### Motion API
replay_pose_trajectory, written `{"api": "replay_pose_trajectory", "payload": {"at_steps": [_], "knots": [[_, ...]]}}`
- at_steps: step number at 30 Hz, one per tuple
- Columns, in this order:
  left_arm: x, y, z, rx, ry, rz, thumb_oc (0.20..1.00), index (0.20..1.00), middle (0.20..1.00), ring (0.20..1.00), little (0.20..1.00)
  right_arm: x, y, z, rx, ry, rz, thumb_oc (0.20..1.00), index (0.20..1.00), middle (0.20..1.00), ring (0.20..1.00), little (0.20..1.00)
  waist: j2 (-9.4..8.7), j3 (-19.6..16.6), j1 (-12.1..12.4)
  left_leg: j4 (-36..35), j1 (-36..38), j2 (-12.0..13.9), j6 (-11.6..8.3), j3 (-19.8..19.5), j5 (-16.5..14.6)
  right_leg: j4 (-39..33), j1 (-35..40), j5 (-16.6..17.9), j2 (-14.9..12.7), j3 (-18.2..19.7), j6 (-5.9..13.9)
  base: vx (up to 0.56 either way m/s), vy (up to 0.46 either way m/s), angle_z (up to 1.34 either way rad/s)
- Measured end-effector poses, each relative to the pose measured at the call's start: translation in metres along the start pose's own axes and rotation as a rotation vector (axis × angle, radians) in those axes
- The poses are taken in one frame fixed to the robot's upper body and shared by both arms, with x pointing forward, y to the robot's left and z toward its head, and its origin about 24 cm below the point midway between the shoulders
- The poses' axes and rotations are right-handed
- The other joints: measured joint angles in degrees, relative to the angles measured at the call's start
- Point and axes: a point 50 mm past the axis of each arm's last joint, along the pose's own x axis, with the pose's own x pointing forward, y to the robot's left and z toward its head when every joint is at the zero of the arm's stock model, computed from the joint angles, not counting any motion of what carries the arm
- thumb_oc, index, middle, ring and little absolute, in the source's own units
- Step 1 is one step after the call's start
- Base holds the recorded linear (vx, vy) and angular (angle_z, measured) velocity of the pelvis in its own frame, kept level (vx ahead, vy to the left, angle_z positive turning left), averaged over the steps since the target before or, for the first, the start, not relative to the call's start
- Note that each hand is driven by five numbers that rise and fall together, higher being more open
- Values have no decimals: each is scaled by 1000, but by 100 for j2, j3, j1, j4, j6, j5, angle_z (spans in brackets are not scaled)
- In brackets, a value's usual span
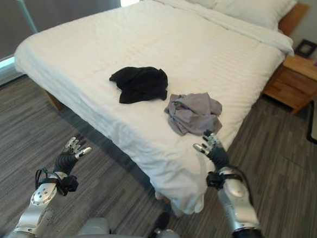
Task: Pick up bed clothes into laundry basket.
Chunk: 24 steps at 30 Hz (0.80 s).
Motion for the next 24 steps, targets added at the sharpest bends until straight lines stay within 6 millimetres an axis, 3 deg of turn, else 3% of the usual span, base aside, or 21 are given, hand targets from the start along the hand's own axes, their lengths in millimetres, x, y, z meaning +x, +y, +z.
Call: {"api": "replay_pose_trajectory", "payload": {"at_steps": [2, 4, 5, 6, 7, 8, 9, 10, 12, 13, 17, 18, 24], "knots": [[1, -5, -1, -8, 6, -36, 1000, 1000, 1000, 1000, 1000, 8, -15, 3, -51, 23, -40, 1000, 1000, 1000, 1000, 1000, -6, 23, 5, -1341, 114, 141, 0, 153, 323, -20, -5, -56, 107, -51, -25, 243, 65, 5], [2, -12, -4, -6, 31, -85, 1000, 1000, 1000, 1000, 1000, 15, -22, 3, -138, 67, -40, 1000, 1000, 1000, 1000, 1000, -13, 42, -31, -2206, 328, 89, 9, 146, 490, -23, -4, -124, 168, -45, -9, 202, 92, 1], [3, -18, -5, 4, 41, -122, 1000, 1000, 1000, 1000, 1000, 22, -28, 7, -214, 87, -40, 1000, 1000, 1000, 1000, 1000, -16, 67, -19, -2626, 360, -75, 24, 107, 590, -35, -26, -218, 188, -27, 92, 125, 69, -20], [3, -22, -8, 2, 55, -144, 1000, 1000, 1000, 1000, 1000, 33, -30, 11, -292, 106, -38, 1000, 1000, 1000, 1000, 1000, 36, 82, 24, -2875, 471, -181, 42, 94, 626, -11, -20, -465, 215, -112, 352, 180, 113, -43], [0, -27, -11, -8, 69, -161, 1000, 1000, 1000, 1000, 1000, 41, -33, 19, -372, 123, -28, 1000, 1000, 1000, 1000, 1000, 259, 85, 113, -2961, 531, -55, 38, 74, 580, 346, -94, -450, 322, -155, 99, 120, 117, -54], [-1, -34, -8, -15, 53, -196, 1000, 1000, 1000, 1000, 1000, 45, -40, 34, -440, 101, -33, 1000, 1000, 1000, 1000, 1000, 531, 43, 139, -2925, 547, 82, 12, 12, 418, 804, -174, -556, 329, -116, 70, 166, 167, -29], [0, -33, -7, -2, 55, -210, 1000, 1000, 1000, 1000, 1000, 56, -37, 41, -455, 89, -56, 1000, 1000, 1000, 1000, 1000, 579, 93, 70, -2853, 522, 129, 94, -163, 774, 734, -82, -641, 418, -125, -30, 164, 179, -17], [1, -31, -7, 20, 67, -226, 1000, 1000, 1000, 1000, 1000, 67, -29, 44, -483, 103, -39, 1000, 1000, 1000, 1000, 1000, 449, 82, 66, -2899, 565, -32, 125, -148, 824, 748, -150, -640, 293, -61, -29, 155, 199, -3], [1, -37, -8, 19, 74, -254, 1000, 1000, 1000, 1000, 1000, 76, -30, 57, -519, 87, -56, 1000, 1000, 1000, 1000, 1000, 564, 22, 85, -2896, 648, -162, 165, -125, 849, 733, -143, -582, 250, -42, 30, 90, 141, -10], [0, -39, -9, 20, 81, -262, 1000, 1000, 1000, 1000, 1000, 80, -35, 60, -541, 98, -97, 1000, 1000, 1000, 1000, 1000, 662, -46, 105, -2976, 707, -190, 281, -53, 935, 766, -183, -561, 223, 7, 66, 26, 74, -6], [-3, -34, -12, 18, 93, -234, 1000, 1000, 1000, 1000, 1000, 81, -38, 55, -581, 126, -128, 1000, 1000, 1000, 1000, 1000, 518, -106, 243, -2993, 549, -390, 354, 13, 981, 643, -323, -397, 45, 46, 311, 7, 95, 1], [-3, -33, -12, 20, 97, -232, 1000, 1000, 1000, 1000, 1000, 81, -39, 55, -597, 134, -140, 1000, 1000, 1000, 1000, 1000, 452, -112, 270, -3000, 479, -457, 463, 10, 1017, 548, -339, -287, 14, 47, 361, -27, 95, 9], [-7, -27, -15, 47, 119, -232, 1000, 1000, 1000, 1000, 1000, 93, -25, 67, -755, 104, -114, 1000, 1000, 1000, 1000, 1000, 285, -98, 465, -3023, 114, -682, 599, -17, 1073, 107, -512, 98, -77, 37, 369, -40, 69, 7]]}}
